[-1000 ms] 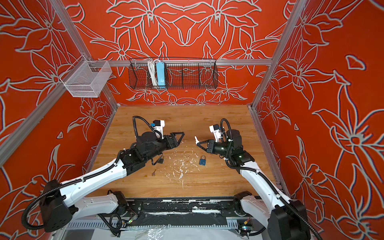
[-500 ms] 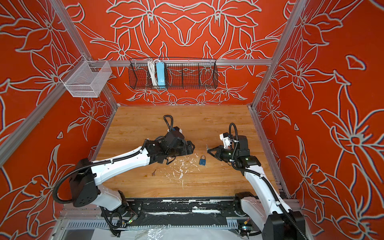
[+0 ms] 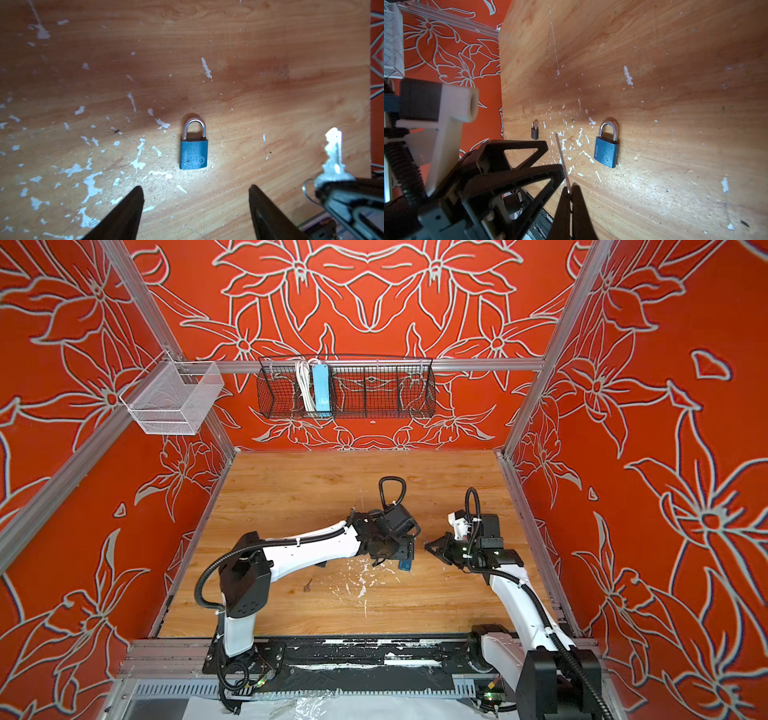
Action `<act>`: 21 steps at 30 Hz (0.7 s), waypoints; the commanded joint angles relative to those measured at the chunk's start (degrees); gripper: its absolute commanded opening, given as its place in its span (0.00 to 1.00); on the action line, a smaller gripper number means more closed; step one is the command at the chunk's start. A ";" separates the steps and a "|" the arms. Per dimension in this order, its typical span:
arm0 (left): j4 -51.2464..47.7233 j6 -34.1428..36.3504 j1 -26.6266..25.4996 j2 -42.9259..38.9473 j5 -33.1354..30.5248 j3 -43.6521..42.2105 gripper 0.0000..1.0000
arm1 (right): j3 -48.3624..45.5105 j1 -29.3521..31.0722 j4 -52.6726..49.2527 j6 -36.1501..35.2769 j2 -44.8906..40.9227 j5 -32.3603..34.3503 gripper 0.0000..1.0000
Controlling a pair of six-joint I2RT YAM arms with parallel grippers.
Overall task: Unlock with the key
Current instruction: 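Grasp the small blue padlock with the left gripper while the right holds the key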
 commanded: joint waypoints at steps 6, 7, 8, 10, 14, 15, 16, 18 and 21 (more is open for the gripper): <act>-12.69 1.58 -1.62 10.59 -2.51 12.79 0.79 | 0.13 -1.94 0.09 -2.42 2.66 0.96 0.00; -13.60 1.58 -1.62 11.55 -2.63 13.77 0.79 | 0.19 -2.07 0.09 -2.56 2.91 0.96 0.00; -14.36 1.53 -1.63 12.52 -2.76 14.61 0.79 | 0.32 -2.20 -0.09 -2.89 3.06 1.05 0.00; -14.84 1.41 -1.63 14.07 -2.50 15.69 0.78 | 0.12 -2.66 -0.12 -3.31 3.26 1.25 0.00; -17.00 1.23 -1.77 17.14 -2.43 18.82 0.78 | 0.19 -3.09 0.32 -3.21 3.67 0.74 0.00; -17.41 1.27 -1.71 17.74 -2.54 19.47 0.77 | 0.28 -3.13 0.29 -3.31 3.73 0.67 0.00; -17.68 1.32 -1.72 18.43 -2.71 19.97 0.77 | 0.28 -3.17 0.45 -3.38 3.61 0.58 0.00; -18.44 1.58 -1.71 19.68 -2.73 21.22 0.75 | 0.29 -3.21 0.44 -3.40 3.59 0.85 0.00; -19.61 1.63 -1.71 21.13 -2.72 22.70 0.73 | 0.38 -3.18 0.32 -3.57 3.59 0.85 0.00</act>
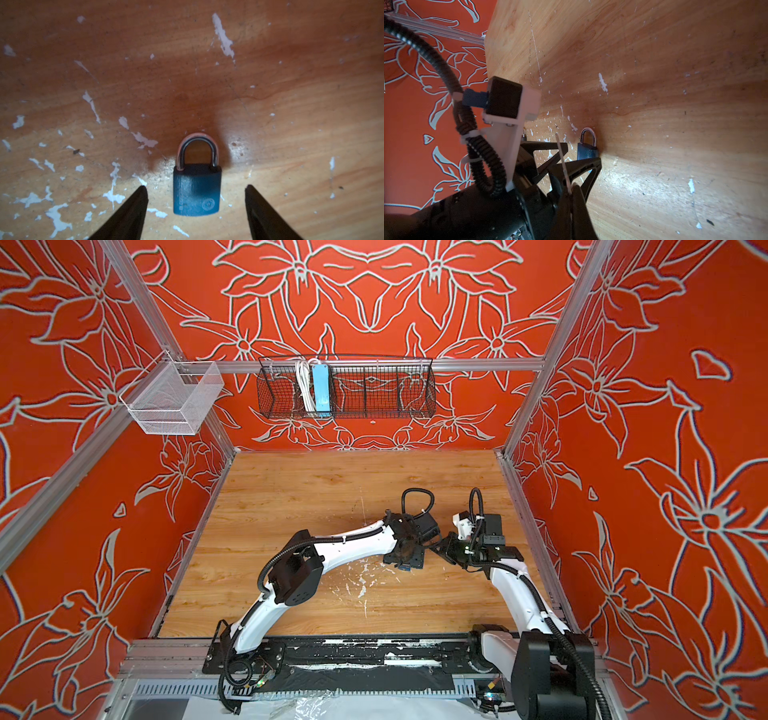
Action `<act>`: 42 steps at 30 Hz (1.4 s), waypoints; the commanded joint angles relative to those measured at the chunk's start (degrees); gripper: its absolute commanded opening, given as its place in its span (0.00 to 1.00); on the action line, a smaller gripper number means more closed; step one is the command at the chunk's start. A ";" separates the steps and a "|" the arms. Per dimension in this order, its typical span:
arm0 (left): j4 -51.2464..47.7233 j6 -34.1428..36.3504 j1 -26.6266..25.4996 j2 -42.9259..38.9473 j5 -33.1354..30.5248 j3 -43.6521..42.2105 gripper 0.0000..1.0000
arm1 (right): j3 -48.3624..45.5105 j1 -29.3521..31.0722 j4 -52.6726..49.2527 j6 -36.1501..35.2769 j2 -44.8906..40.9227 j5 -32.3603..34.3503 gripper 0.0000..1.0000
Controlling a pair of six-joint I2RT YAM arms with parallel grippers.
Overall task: Unlock with the key
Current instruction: 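Grasp the small blue padlock with the left gripper while the right holds the key, then lift the blue padlock with the left gripper while the right brings the key toward it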
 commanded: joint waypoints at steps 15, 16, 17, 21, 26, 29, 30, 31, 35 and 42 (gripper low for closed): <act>-4.18 -1.42 -0.23 3.95 -1.85 1.55 0.58 | 0.37 -0.22 -0.46 -3.44 0.51 -1.63 0.00; -4.04 -1.85 -0.12 3.91 -1.91 1.06 0.56 | 0.52 -0.18 -0.69 -3.83 0.53 -1.72 0.00; -4.16 -2.46 0.08 3.79 -1.94 0.49 0.55 | 0.54 -0.21 -0.88 -4.13 0.61 -1.83 0.00; -3.90 -3.91 0.60 2.31 -1.88 -2.19 0.48 | 0.46 -0.12 -0.56 -4.18 0.95 -2.87 0.00; -2.62 -6.78 1.13 -0.76 -2.29 -7.62 0.41 | 0.63 0.67 -0.53 -4.92 2.10 -3.33 0.00; -2.12 -8.93 1.42 -2.76 -2.09 -11.02 0.38 | 0.98 1.64 -0.56 -5.46 3.17 -4.00 0.00; -2.18 -9.77 1.49 -3.46 -2.32 -12.18 0.38 | 1.06 2.07 -0.49 -5.48 3.39 -3.90 0.00; -2.39 -10.83 1.48 -4.14 -2.73 -13.22 0.38 | 0.98 2.48 -0.37 -5.48 3.54 -3.84 0.00; -2.81 -14.53 1.75 -6.95 -3.43 -17.38 0.38 | 0.98 4.83 0.18 -4.96 4.10 -3.50 0.00; -0.01 -17.29 2.01 -9.68 -0.67 -21.97 0.41 | 0.12 9.13 2.28 -3.29 5.19 -2.22 0.00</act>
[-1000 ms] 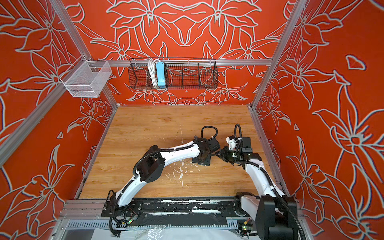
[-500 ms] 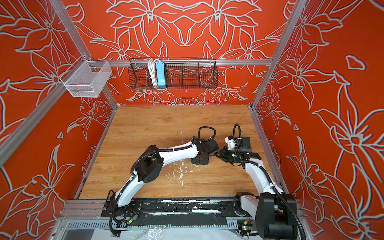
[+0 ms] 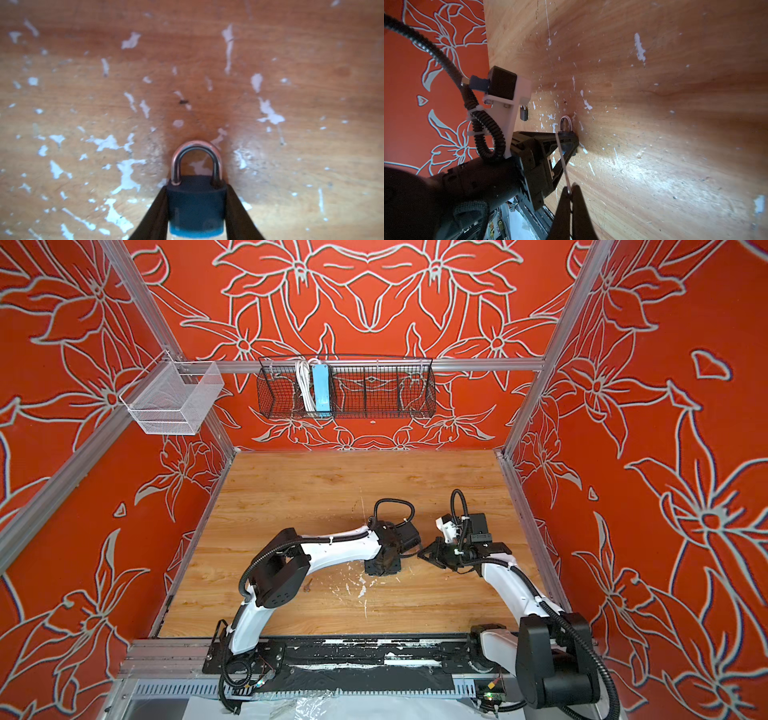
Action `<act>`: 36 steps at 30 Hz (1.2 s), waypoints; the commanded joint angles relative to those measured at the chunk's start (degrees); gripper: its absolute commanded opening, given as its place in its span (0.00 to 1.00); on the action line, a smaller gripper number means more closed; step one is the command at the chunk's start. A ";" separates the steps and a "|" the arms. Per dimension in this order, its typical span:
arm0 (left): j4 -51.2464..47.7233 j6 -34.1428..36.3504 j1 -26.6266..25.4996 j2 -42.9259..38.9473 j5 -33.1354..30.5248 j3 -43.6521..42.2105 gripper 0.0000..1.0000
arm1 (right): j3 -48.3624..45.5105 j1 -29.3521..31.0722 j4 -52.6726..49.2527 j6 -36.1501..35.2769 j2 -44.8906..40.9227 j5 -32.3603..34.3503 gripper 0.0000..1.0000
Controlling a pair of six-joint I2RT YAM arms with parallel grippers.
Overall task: Unlock with the key
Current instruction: 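Lift the blue padlock with the left gripper while the right brings the key toward it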
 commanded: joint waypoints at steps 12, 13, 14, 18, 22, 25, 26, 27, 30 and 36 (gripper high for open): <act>-0.21 -4.03 0.80 0.91 3.33 -2.75 0.47 | 0.02 2.40 1.72 0.52 -0.04 1.20 0.00; -0.06 -4.19 0.81 0.91 3.49 -2.88 0.46 | 0.02 2.46 1.76 0.57 -0.09 1.21 0.00; -0.06 -4.25 0.81 0.94 3.59 -2.89 0.45 | 0.02 2.49 1.74 0.54 -0.09 1.07 0.00; 0.58 -4.19 0.90 0.41 3.77 -3.23 0.41 | 0.17 2.76 1.54 0.59 -0.27 0.80 0.00; 2.04 -4.72 1.08 -1.26 3.51 -4.63 0.38 | 0.37 3.11 0.82 0.10 -0.60 0.64 0.00; 3.55 -5.03 1.28 -3.31 3.20 -5.98 0.34 | 0.54 3.46 -0.07 -0.13 -0.85 0.71 0.00; 4.15 -5.07 1.33 -4.09 3.04 -6.29 0.33 | 0.63 3.63 -0.46 -0.45 -0.91 0.86 0.00; 4.73 -5.09 1.38 -4.97 2.62 -6.81 0.32 | 0.63 3.79 -0.79 -0.75 -1.05 1.14 0.00; 6.30 -5.89 1.60 -8.07 1.66 -8.31 0.30 | 0.87 4.16 -1.68 -0.79 -1.45 1.46 0.00; 12.93 -7.77 1.95 -15.87 0.37 -14.54 0.25 | 1.25 6.18 -4.13 -1.62 -2.83 3.38 0.00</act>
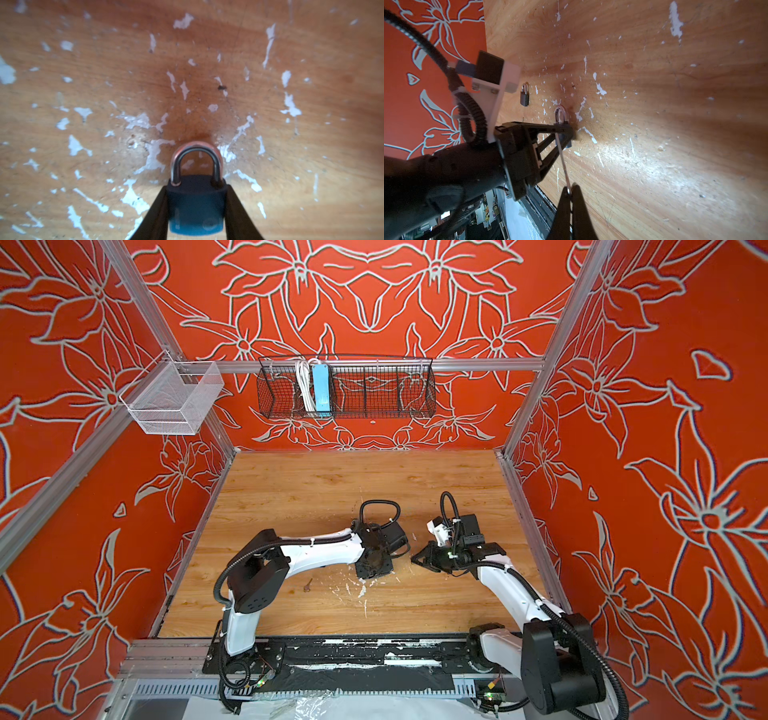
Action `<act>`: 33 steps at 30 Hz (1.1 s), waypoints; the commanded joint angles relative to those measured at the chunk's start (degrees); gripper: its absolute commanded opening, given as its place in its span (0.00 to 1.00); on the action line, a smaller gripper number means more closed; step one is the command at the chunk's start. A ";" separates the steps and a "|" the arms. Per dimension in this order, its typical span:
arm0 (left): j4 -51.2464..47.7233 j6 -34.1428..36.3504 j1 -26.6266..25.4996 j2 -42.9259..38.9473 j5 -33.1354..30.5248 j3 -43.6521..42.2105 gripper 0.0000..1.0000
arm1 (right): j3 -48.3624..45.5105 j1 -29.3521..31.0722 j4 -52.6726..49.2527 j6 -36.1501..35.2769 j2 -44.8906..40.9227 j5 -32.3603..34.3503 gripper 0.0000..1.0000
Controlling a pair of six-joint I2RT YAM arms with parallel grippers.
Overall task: Unlock with the key
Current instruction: 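Lift the blue padlock with the left gripper while the right brings the key toward it, then insert the silver key into the padlock's keyhole with the right gripper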
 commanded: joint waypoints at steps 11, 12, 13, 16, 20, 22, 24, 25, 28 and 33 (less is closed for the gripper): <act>7.65 -4.33 0.95 -16.38 -5.82 -7.79 0.20 | 1.42 5.61 -3.79 0.79 -4.09 3.53 0.00; 7.83 -4.40 0.95 -17.11 -6.16 -7.88 0.19 | 1.32 6.28 -3.56 1.29 -4.55 3.79 0.00; 8.29 -4.49 0.95 -17.84 -6.49 -8.16 0.19 | 1.23 7.20 -3.52 1.66 -5.04 4.16 0.00; 10.71 -4.54 0.95 -19.87 -7.74 -9.66 0.18 | 0.49 9.51 -2.33 3.75 -6.19 6.43 0.00; 11.64 -4.75 0.95 -21.74 -9.45 -10.35 0.16 | -1.41 13.36 2.92 8.86 -6.77 7.05 0.00; 11.88 -4.80 0.96 -22.39 -10.26 -10.68 0.15 | -1.50 16.07 4.11 9.98 -6.68 8.90 0.00; 11.85 -5.28 0.95 -23.15 -10.75 -11.04 0.14 | -1.62 17.78 5.83 11.71 -6.73 9.87 0.00; 12.06 -5.29 0.95 -23.36 -10.93 -11.13 0.13 | -1.63 18.71 6.99 12.70 -6.73 10.07 0.00; 11.63 -5.86 0.95 -23.85 -11.50 -10.96 0.13 | -1.22 21.31 9.18 15.03 -6.50 11.14 0.00; 11.03 -8.46 0.96 -23.74 -12.16 -10.71 0.12 | -1.64 24.16 13.31 19.12 -6.50 14.65 0.00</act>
